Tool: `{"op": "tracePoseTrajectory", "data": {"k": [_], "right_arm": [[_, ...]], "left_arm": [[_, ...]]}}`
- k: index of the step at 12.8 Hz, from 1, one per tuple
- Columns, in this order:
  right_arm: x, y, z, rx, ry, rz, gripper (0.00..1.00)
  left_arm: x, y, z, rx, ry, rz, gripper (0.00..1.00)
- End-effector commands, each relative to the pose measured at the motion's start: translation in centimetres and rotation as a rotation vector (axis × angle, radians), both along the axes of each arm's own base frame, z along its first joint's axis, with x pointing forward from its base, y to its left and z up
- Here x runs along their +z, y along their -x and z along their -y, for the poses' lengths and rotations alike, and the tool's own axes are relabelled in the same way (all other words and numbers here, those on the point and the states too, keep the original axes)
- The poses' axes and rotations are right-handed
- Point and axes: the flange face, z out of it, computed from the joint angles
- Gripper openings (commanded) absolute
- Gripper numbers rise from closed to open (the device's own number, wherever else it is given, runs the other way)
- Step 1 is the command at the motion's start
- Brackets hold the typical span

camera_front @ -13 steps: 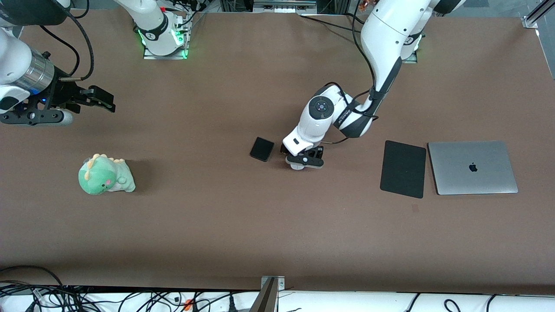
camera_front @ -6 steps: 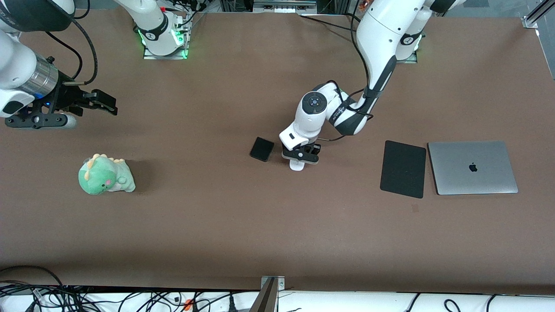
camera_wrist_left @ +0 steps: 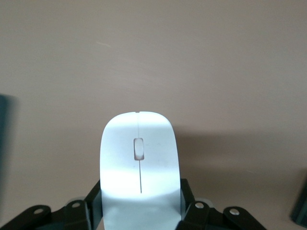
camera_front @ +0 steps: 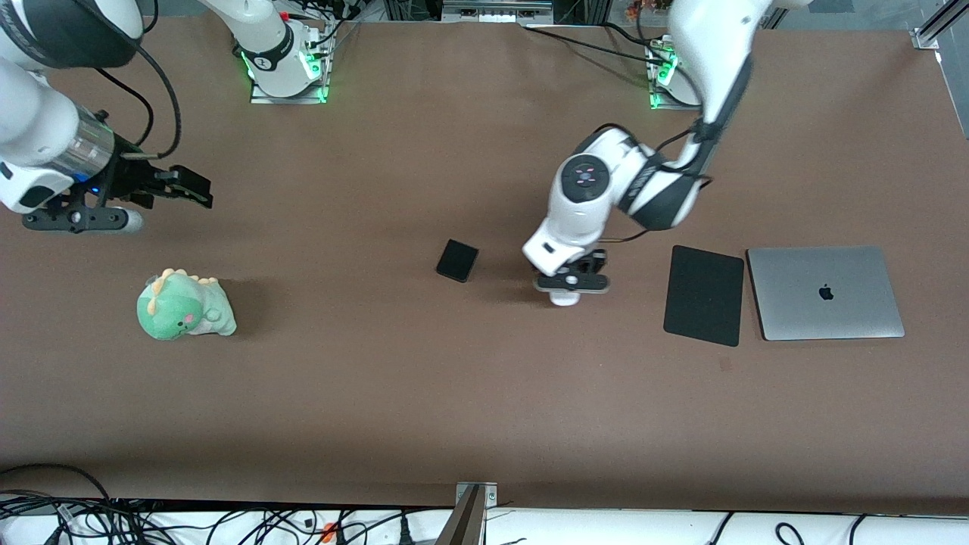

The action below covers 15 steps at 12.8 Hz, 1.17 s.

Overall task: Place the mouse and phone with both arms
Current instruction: 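Carry the mouse to the black pad while the right gripper reaches the phone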

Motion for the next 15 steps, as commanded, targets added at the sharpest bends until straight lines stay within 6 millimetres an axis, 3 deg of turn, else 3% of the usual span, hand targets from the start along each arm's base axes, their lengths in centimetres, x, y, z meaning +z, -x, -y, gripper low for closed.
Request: {"op": "tracePoseTrajectory", "data": {"k": [1,3,4,7,9,10,11,15], "right_arm": [[-4.2,0.9,-5.2,-0.094,-0.006,0.028,1.0],[-7.7,1.0,-9.5,-0.155,-0.005,0.03,1.0],[-9.6,1.0,-11.4,-0.194,-0.003,0.028,1.0],[-16.3,2.2,-20.7,-0.22,-0.01,0.033,1.0],[-20.6,4.3,-27.0,-0.234,-0.029,0.056,1.0],[-22.8,5.6,-30.0,-0.241,-0.038,0.068,1.0],[-24.8,6.8,-32.4,-0.236,-0.052,0.081,1.0],[-30.5,9.3,-36.9,-0.209,-0.067,0.102,1.0]], "left_arm": [[3.3,-1.8,-8.0,-0.026,-0.042,-0.019,0.37],[3.8,-2.7,-15.1,-0.111,-0.04,-0.053,0.37],[3.4,-2.3,-16.8,-0.157,-0.045,-0.072,0.37],[1.8,-3.0,-23.5,-0.26,-0.037,-0.115,0.36],[-2.1,-3.0,-25.8,-0.313,-0.019,-0.164,0.36],[-5.1,-2.1,-26.1,-0.321,0.014,-0.205,0.36],[-5.8,-2.0,-26.7,-0.336,0.03,-0.201,0.36],[-10.1,-1.4,-27.6,-0.376,0.051,-0.128,0.38]]}}
